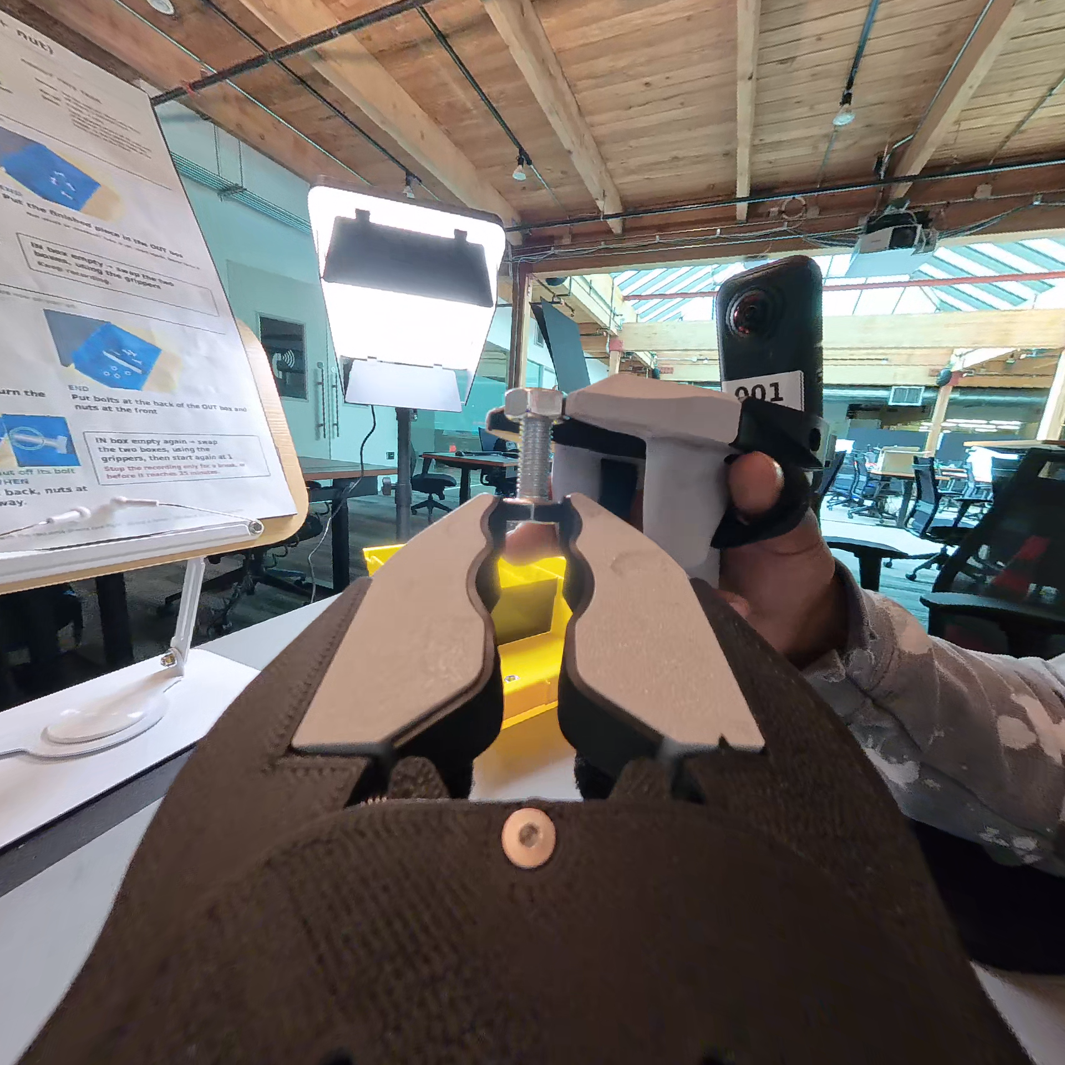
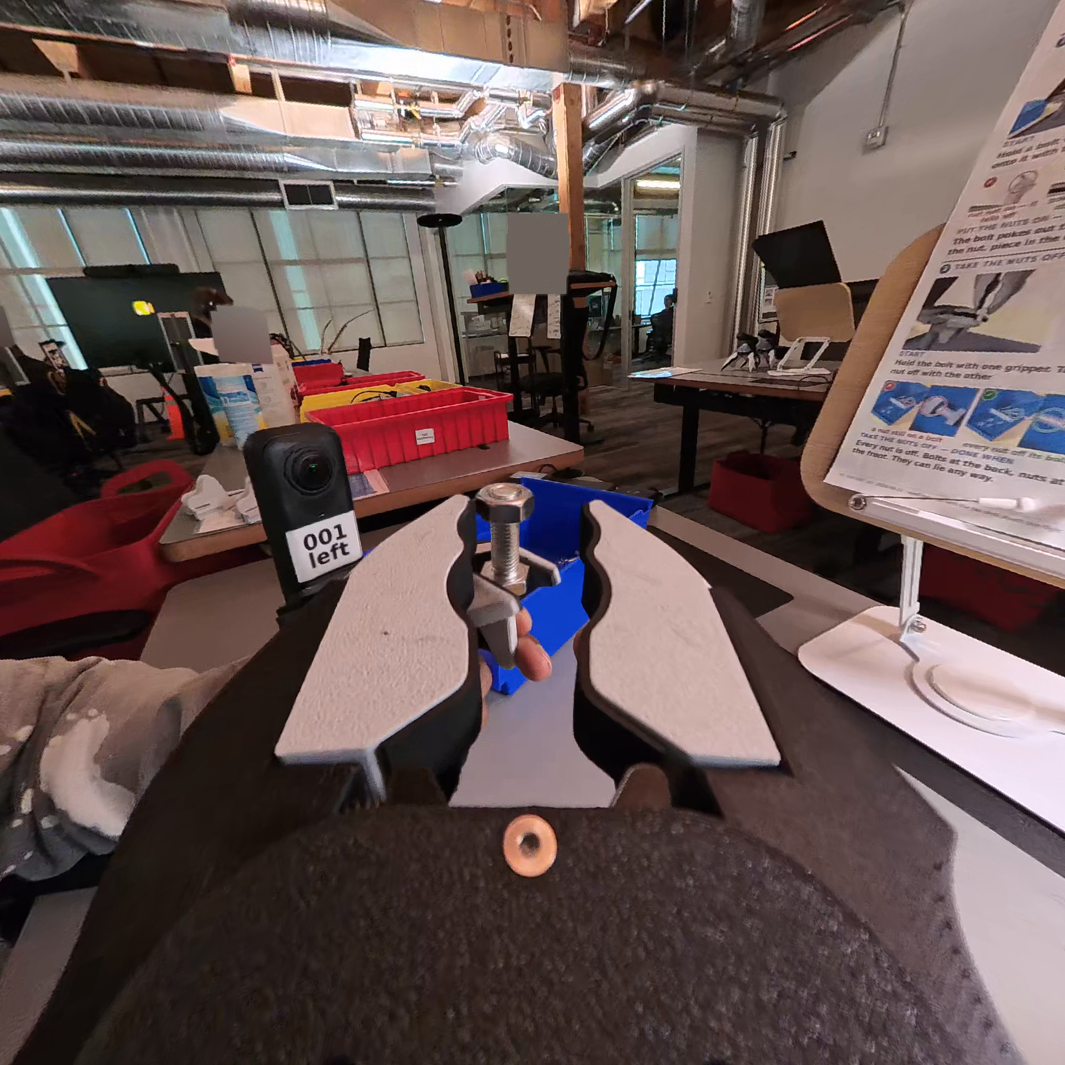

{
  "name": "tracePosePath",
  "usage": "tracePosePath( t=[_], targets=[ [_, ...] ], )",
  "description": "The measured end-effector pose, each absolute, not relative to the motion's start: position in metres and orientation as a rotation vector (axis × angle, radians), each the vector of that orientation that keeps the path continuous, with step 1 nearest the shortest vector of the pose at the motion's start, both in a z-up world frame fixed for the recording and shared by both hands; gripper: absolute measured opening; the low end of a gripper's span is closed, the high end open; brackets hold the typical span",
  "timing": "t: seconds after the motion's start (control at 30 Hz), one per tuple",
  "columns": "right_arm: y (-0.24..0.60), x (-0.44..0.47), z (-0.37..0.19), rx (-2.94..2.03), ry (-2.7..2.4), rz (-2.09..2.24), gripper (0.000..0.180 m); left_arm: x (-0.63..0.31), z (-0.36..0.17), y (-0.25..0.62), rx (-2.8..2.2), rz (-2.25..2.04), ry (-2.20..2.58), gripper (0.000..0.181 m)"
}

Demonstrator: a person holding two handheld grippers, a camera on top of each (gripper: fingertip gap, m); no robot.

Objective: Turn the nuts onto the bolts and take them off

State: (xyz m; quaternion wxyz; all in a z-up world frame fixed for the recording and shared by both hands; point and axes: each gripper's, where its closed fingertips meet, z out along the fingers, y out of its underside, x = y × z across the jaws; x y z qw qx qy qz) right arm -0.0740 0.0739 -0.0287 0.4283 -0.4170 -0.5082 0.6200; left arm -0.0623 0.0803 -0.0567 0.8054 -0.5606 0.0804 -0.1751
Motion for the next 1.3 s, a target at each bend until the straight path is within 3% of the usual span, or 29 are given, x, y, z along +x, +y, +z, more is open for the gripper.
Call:
tracePosePath(
  t=[0.07, 0.1, 0.33, 0.47, 0.5, 0.57, 0.77, 0.87, 0.97, 1.17, 1.3],
  targets=[
    [0.079, -0.072, -0.027, -1.054, -1.257, 1.564, 0.028, -0.065, -0.055, 0.079, -1.196, -0.388, 0.155, 0.019],
    [0.088, -0.072, -0.025, -1.077, -1.206, 1.544, 0.010, -0.068, -0.052, 0.077, -1.175, -0.408, 0.148, 0.019],
    [0.074, -0.071, -0.025, -1.031, -1.252, 1.560, 0.030, -0.065, -0.055, 0.078, -1.186, -0.395, 0.164, 0.019],
    [0.074, -0.072, -0.025, -1.031, -1.256, 1.592, 0.028, -0.062, -0.054, 0.078, -1.183, -0.405, 0.164, 0.019],
    [0.079, -0.071, -0.024, -1.046, -1.232, 1.589, 0.018, -0.066, -0.052, 0.077, -1.167, -0.416, 0.151, 0.019],
    [0.091, -0.067, -0.018, -1.041, -1.172, 1.573, 0.013, -0.070, -0.049, 0.074, -1.157, -0.415, 0.146, 0.019],
    [0.071, -0.070, -0.022, -1.013, -1.251, 1.594, 0.029, -0.064, -0.053, 0.077, -1.167, -0.417, 0.159, 0.019],
    [0.071, -0.070, -0.023, -1.007, -1.257, 1.594, 0.028, -0.060, -0.053, 0.076, -1.164, -0.421, 0.166, 0.019],
    [0.089, -0.066, -0.015, -1.018, -1.167, 1.570, 0.007, -0.065, -0.048, 0.073, -1.147, -0.444, 0.156, 0.019],
    [0.070, -0.067, -0.020, -0.987, -1.273, 1.578, 0.030, -0.060, -0.054, 0.076, -1.161, -0.456, 0.168, 0.019],
    [0.065, -0.069, -0.024, -0.978, -1.296, 1.584, 0.025, -0.051, -0.056, 0.077, -1.171, -0.469, 0.194, 0.019]
  ],
)
